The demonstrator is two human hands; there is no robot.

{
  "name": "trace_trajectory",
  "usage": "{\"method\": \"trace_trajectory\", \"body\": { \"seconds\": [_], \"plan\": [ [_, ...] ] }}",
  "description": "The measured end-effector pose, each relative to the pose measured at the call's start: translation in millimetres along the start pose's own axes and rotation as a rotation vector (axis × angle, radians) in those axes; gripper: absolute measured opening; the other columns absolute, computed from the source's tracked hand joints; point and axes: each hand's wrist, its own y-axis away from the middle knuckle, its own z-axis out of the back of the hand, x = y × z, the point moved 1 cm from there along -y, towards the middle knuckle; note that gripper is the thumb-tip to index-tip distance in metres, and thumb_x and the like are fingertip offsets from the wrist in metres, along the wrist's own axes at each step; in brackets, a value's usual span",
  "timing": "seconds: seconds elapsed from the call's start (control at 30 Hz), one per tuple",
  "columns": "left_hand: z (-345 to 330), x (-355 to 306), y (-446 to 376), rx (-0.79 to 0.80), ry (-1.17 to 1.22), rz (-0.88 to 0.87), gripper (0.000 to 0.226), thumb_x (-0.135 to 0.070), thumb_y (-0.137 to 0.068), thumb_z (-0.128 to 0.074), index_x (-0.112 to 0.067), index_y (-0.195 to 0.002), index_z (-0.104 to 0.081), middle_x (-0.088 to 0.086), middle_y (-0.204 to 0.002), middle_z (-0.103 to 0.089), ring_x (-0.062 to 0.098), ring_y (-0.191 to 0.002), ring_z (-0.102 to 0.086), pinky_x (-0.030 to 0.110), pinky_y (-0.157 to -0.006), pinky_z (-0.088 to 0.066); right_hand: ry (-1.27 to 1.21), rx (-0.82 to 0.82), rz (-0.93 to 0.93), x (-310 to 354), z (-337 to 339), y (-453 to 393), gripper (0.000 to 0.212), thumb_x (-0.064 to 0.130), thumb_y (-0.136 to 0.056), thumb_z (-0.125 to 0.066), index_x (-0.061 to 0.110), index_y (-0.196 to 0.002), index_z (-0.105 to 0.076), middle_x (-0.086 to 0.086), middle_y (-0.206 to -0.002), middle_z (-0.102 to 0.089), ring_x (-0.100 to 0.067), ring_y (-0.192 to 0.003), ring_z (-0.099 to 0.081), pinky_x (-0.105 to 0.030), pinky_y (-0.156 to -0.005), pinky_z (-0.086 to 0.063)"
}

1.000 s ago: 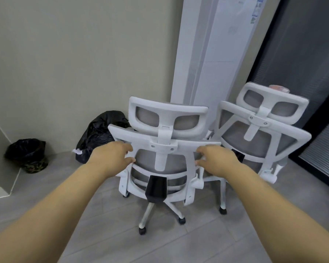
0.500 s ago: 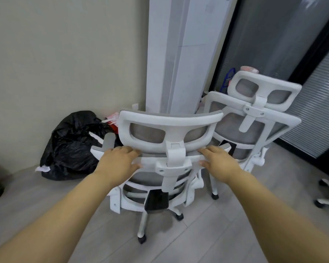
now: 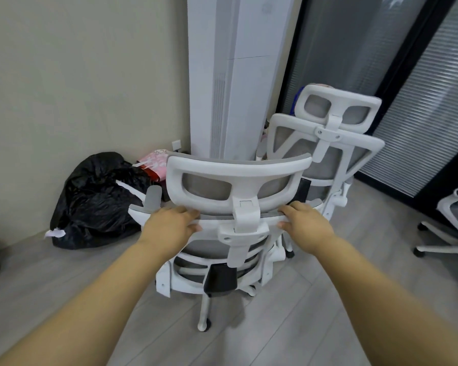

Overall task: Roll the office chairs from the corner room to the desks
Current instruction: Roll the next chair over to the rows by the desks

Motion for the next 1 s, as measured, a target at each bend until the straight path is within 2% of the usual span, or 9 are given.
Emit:
{"method": "trace_trajectory", "body": {
  "seconds": [0.13,0.37,0.53,0.63,0.77,0.87,1.0],
  "plan": [
    [2,-16,29,0.011,0.001,-0.032,0.034,-0.035,-0.095,-0.047,-0.021,-0.125,-0.056,0.000,-0.125,-0.059,0.027,-0.111,-0.053,0.034,-0.095,-0.035,-0.059,-0.041,-0.038,-4,-8,53,0.044,0.041,-0.096,-0.044,0.024,-0.136,-0.043,-0.001,-0.132,-0.045,-0.022,-0.125,-0.039,-0.039,-0.104,-0.035],
    [10,-25,87,0.080,0.040,-0.146,0.034,-0.032,-0.094,-0.050,-0.022,-0.125,-0.056,0.002,-0.127,-0.058,0.026,-0.115,-0.051,0.035,-0.095,-0.039,-0.102,-0.118,-0.083,4,-18,157,0.046,0.049,-0.091,-0.049,0.025,-0.130,-0.050,-0.001,-0.125,-0.049,-0.023,-0.118,-0.043,-0.040,-0.103,-0.036],
    [15,-42,122,0.141,0.014,-0.237,0.039,-0.036,-0.095,-0.046,-0.029,-0.133,-0.050,-0.002,-0.140,-0.049,0.022,-0.126,-0.045,0.035,-0.102,-0.034,-0.116,-0.124,-0.188,11,-18,225,0.047,0.051,-0.090,-0.049,0.027,-0.130,-0.050,-0.001,-0.125,-0.049,-0.022,-0.119,-0.042,-0.033,-0.098,-0.036],
    [14,-49,144,0.140,0.035,-0.303,0.037,-0.036,-0.095,-0.047,-0.030,-0.131,-0.051,-0.003,-0.136,-0.053,0.023,-0.122,-0.048,0.034,-0.098,-0.036,-0.125,-0.140,-0.267,19,-20,264,0.046,0.051,-0.089,-0.051,0.026,-0.127,-0.053,-0.001,-0.123,-0.050,-0.022,-0.118,-0.043,-0.032,-0.094,-0.037],
    [8,-50,166,0.162,0.096,-0.397,0.036,-0.035,-0.093,-0.050,-0.028,-0.128,-0.055,0.000,-0.125,-0.060,0.025,-0.115,-0.051,0.042,-0.102,-0.036,-0.161,-0.171,-0.391,37,-25,313,0.043,0.048,-0.089,-0.054,0.023,-0.124,-0.055,-0.004,-0.117,-0.050,-0.023,-0.115,-0.043,-0.032,-0.088,-0.038],
    [5,-50,183,0.164,0.105,-0.477,0.040,-0.036,-0.093,-0.051,-0.029,-0.133,-0.050,0.002,-0.129,-0.058,0.026,-0.118,-0.051,0.043,-0.105,-0.035,-0.157,-0.191,-0.471,55,-30,350,0.043,0.047,-0.088,-0.054,0.021,-0.122,-0.055,-0.005,-0.115,-0.050,-0.023,-0.112,-0.043,-0.029,-0.082,-0.036],
    [5,-56,208,0.189,0.057,-0.574,0.042,-0.038,-0.095,-0.046,-0.032,-0.137,-0.045,0.001,-0.135,-0.053,0.024,-0.124,-0.046,0.045,-0.111,-0.025,-0.162,-0.231,-0.563,78,-37,401,0.043,0.048,-0.088,-0.055,0.020,-0.120,-0.055,-0.005,-0.113,-0.051,-0.023,-0.111,-0.044,-0.029,-0.080,-0.036]
  ]
}}
